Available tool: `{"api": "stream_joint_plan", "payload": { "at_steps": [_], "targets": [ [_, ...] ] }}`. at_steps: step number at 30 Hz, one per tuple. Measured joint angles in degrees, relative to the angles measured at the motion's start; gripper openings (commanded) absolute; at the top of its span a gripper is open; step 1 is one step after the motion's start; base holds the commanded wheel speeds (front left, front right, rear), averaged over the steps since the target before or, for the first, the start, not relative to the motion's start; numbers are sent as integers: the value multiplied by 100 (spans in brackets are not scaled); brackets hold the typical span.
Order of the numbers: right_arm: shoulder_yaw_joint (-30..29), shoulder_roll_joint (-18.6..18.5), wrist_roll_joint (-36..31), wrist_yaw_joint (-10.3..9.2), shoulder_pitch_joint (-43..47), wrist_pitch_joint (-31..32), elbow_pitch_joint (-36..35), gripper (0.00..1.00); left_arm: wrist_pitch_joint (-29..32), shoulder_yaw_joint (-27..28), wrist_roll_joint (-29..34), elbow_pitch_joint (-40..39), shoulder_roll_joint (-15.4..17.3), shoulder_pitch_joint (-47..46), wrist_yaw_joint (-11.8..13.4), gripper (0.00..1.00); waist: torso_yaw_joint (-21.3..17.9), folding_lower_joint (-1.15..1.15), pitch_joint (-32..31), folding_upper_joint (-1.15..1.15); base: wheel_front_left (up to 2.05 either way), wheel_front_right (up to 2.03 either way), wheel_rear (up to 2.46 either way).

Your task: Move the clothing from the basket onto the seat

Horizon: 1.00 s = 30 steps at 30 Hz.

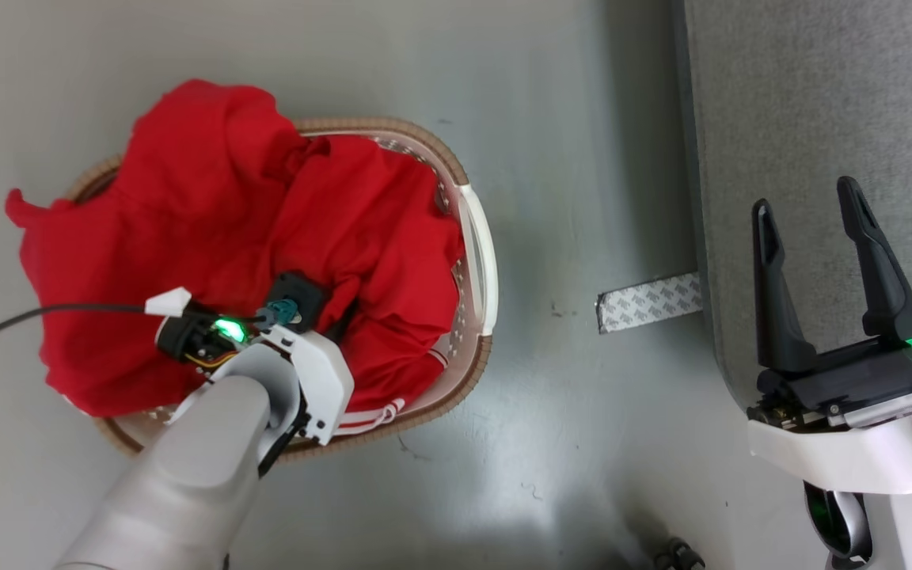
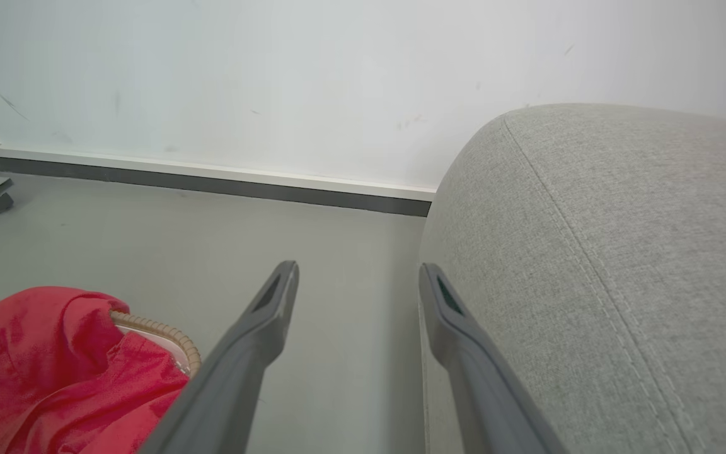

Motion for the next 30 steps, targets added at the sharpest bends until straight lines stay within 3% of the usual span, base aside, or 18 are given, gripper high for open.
{"api": "stream_joint_plan", "payload": {
  "at_steps": [8, 14, 23, 30],
  "targets": [
    [-101, 2, 19, 0, 46, 1, 280, 100, -631, 274, -336, 119, -192, 149, 49, 0, 139, 0, -618, 0, 0, 0, 0],
    [-220, 3, -30, 0, 385, 0, 534, 100, -737, 499, -544, -300, -244, 795, 110, 0, 338, -1, -1462, 0, 0, 0, 0],
    [-277, 7, -137, 0, 997, 0, 844, 100, -747, 627, -555, -1634, -278, 1786, 360, 0, 750, -3, -2901, 0, 0, 0, 0],
    [-186, 7, -192, 0, 1317, 0, 1001, 100, -558, 589, -553, -2795, -76, 2214, 644, 0, 1050, -4, -3803, 0, 0, 0, 0]
  ]
}}
